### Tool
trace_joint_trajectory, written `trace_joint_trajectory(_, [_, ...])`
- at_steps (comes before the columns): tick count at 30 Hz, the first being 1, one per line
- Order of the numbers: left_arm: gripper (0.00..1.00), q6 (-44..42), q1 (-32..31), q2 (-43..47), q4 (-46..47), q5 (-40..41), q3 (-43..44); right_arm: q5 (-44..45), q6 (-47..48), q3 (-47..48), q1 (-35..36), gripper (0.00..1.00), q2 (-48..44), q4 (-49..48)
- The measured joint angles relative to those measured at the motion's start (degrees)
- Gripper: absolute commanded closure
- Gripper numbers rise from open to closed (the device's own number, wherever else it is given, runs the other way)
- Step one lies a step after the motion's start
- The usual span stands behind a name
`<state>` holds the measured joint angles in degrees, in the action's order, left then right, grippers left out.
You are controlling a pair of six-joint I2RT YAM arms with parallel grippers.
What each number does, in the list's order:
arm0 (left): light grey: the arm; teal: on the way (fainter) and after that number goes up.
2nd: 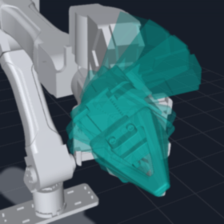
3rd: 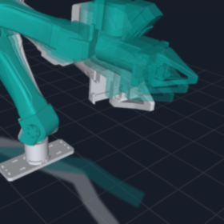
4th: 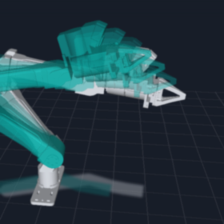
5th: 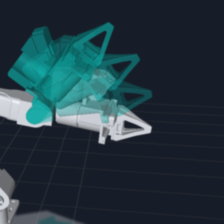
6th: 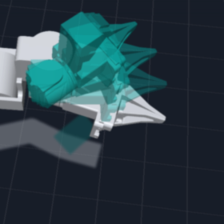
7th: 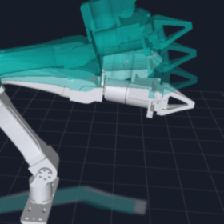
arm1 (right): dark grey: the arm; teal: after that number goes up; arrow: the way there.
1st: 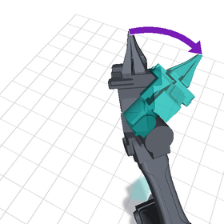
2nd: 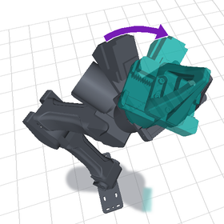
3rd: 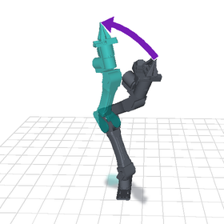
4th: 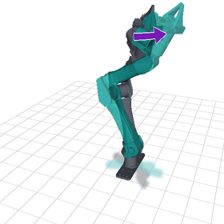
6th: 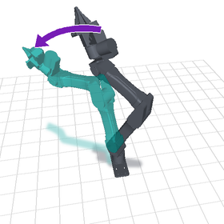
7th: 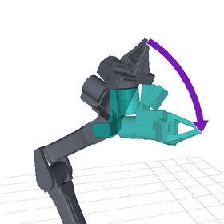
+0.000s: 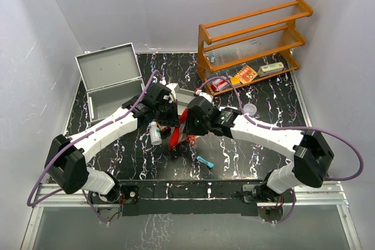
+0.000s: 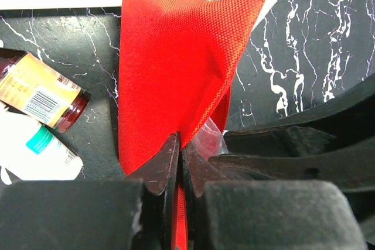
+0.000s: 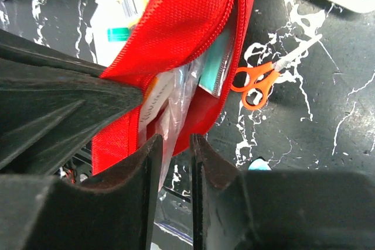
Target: Organize the medicine kit
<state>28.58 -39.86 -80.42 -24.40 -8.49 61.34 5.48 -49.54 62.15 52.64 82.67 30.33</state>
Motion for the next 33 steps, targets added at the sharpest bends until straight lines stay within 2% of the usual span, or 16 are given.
trace_joint_trajectory(3, [1.0,0.2,0.0,0.0,0.0,-0.1,0.0,-1.1,0.6,0.0,0.0,1.0,1.5,0.7])
trace_joint_trajectory(9, [1.0,2.2,0.0,-1.0,-1.0,0.0,0.7,0.0,-0.2,-0.2,0.6,1.0,2.0,-0.2])
trace_joint_trajectory(22, [1.0,11.8,0.1,-5.4,-9.7,0.5,7.6,14.2,-3.1,-3.7,7.9,1.0,-3.0,-6.6])
trace_joint_trajectory(33, [1.0,14.4,1.4,-5.4,-10.4,-1.2,7.6,11.4,-1.8,-4.7,9.6,0.97,-0.8,-10.3])
